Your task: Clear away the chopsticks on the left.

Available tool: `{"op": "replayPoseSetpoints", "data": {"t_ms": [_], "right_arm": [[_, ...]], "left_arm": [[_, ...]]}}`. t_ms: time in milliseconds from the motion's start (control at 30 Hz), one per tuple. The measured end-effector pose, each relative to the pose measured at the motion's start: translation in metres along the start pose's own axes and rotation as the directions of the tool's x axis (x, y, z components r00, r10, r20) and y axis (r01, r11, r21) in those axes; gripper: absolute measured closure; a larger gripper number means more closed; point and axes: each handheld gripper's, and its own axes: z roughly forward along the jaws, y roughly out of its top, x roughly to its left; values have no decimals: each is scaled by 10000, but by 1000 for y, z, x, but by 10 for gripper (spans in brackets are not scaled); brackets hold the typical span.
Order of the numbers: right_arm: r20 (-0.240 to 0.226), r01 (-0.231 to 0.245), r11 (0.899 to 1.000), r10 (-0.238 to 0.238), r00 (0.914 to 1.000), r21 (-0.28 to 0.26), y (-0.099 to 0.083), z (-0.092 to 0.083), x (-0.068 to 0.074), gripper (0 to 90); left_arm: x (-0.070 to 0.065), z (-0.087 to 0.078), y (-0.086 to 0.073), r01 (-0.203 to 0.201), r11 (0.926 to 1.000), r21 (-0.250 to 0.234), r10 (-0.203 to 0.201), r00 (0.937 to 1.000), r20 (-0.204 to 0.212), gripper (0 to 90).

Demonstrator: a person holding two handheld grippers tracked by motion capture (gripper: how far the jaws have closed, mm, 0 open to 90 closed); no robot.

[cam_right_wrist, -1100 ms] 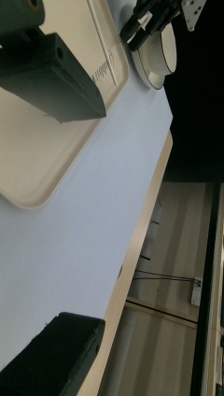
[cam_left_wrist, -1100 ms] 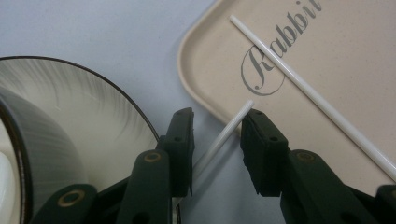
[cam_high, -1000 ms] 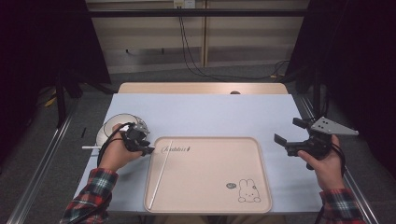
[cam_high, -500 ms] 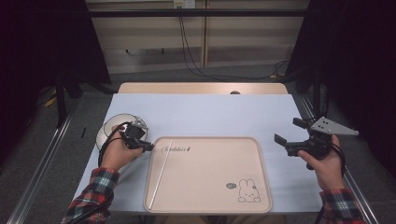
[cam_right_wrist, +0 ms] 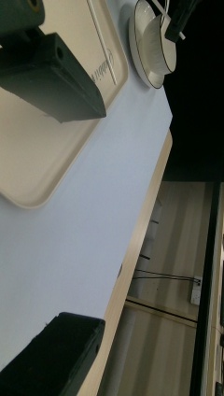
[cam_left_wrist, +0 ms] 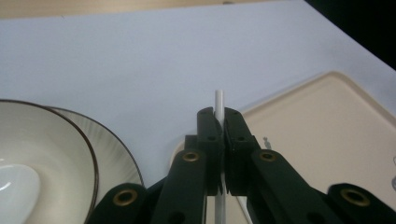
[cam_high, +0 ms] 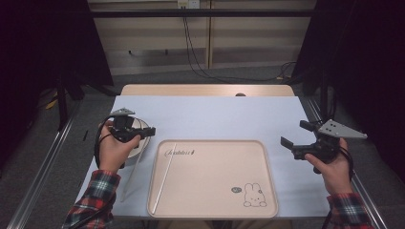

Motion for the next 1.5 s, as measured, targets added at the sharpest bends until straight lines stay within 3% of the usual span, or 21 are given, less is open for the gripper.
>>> {"op": "replayPoseSetpoints", "data": {"t_ms": [133,267,433,633,700,833,933,1233,1367,1500], "right_arm": [[4,2,10000,-2,10000,-11,0,0,0,6],[-82,38,10000,-39,10000,-80,0,0,0,5],[3,49,10000,-49,10000,-68,0,0,1,4],[-110,98,9996,-101,9999,-246,1,0,1,2],[-163,131,9997,-134,9998,-221,1,0,1,0],[-178,133,9997,-137,9997,-215,0,0,1,0],[-165,137,9997,-140,9998,-200,0,0,2,0],[-180,151,9997,-154,9997,-181,0,0,2,0],[-176,152,9997,-155,9997,-189,0,0,2,0],[-159,101,9998,-104,9998,-185,0,0,1,0]], "left_arm": [[-2,-7,3,149,9981,-591,-153,9999,-60,876],[-4,-13,6,594,9900,-1277,-563,9980,277,876],[-9,-21,12,550,9807,-1875,-504,9983,294,876],[-15,-28,20,462,9739,-2223,-424,9989,218,876],[-16,-30,22,645,9673,-2452,-590,9978,296,876],[-20,-31,25,709,9637,-2575,-616,9971,442,876],[-22,-29,26,647,9663,-2492,-556,9975,435,877],[-26,-28,29,1097,9590,-2613,-967,9934,621,876],[-27,-23,26,1365,9603,-2432,-1230,9899,701,876],[-28,-16,22,1247,9693,-2118,-1160,9918,532,876]]}}
